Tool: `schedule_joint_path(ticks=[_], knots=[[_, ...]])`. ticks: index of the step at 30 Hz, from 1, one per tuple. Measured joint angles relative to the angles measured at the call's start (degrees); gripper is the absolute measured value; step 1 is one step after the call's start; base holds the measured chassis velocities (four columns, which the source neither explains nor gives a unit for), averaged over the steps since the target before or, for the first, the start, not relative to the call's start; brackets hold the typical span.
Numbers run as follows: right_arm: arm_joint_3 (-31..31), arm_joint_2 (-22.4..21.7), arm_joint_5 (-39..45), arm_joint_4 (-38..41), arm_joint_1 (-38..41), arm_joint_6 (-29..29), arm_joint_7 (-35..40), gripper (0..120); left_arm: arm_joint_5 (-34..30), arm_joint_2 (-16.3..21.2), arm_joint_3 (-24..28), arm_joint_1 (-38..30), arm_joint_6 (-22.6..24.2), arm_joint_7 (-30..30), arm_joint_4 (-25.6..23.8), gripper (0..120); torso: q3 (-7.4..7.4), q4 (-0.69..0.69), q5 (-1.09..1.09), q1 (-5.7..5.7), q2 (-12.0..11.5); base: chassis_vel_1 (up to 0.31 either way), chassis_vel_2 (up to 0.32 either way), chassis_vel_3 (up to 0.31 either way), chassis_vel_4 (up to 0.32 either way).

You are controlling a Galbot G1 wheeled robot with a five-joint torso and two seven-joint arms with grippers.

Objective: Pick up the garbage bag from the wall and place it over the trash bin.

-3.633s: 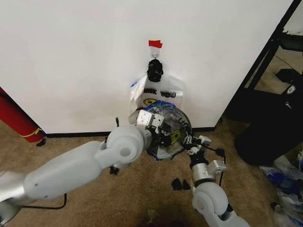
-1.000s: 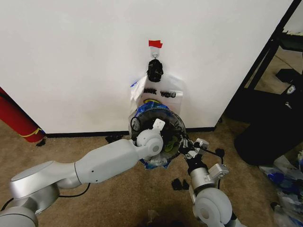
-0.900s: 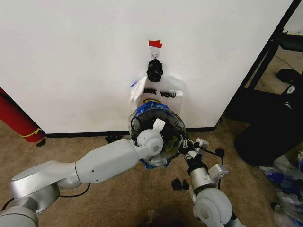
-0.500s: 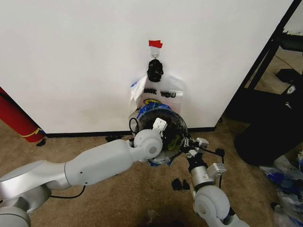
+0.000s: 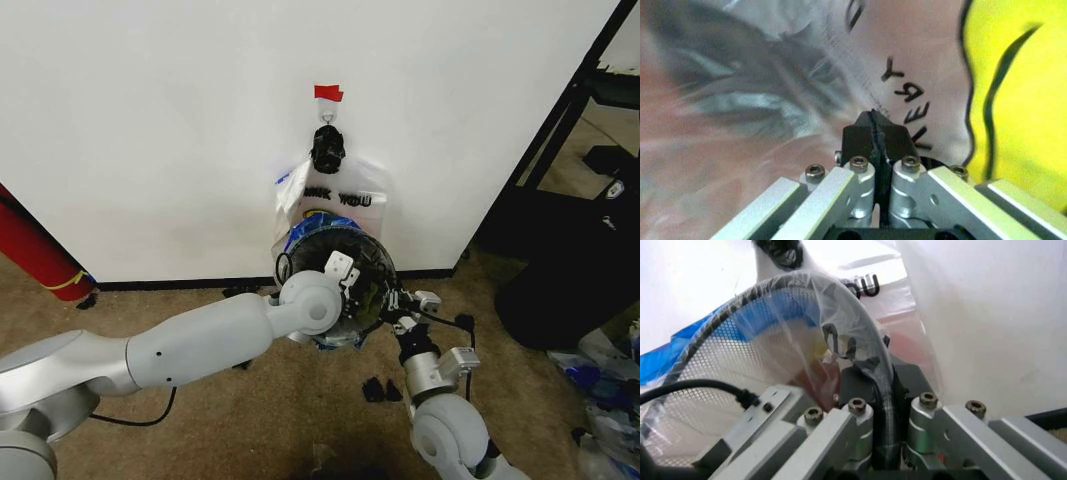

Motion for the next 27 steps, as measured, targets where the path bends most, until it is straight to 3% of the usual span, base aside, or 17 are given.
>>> schedule_joint_path(ticks=[16, 27], knots=[[-0.3, 0.3, 1.0, 0.5, -0.4, -0.5, 0.5, 1, 2.9, -4.6, -2.3, 1.9, -1.6, 2.0, 6.6, 0, 0.00, 0.00, 0.00, 0.00, 0.0, 0.000, 0.000, 0.000, 0.000], [-0.6, 0.9, 1.2, 0.6, -0.5, -0.7, 0.5, 1, 7.8, -5.5, -3.1, 3.0, -3.8, 2.8, 10.1, 0, 0.00, 0.00, 0.00, 0.00, 0.0, 0.000, 0.000, 0.000, 0.000]])
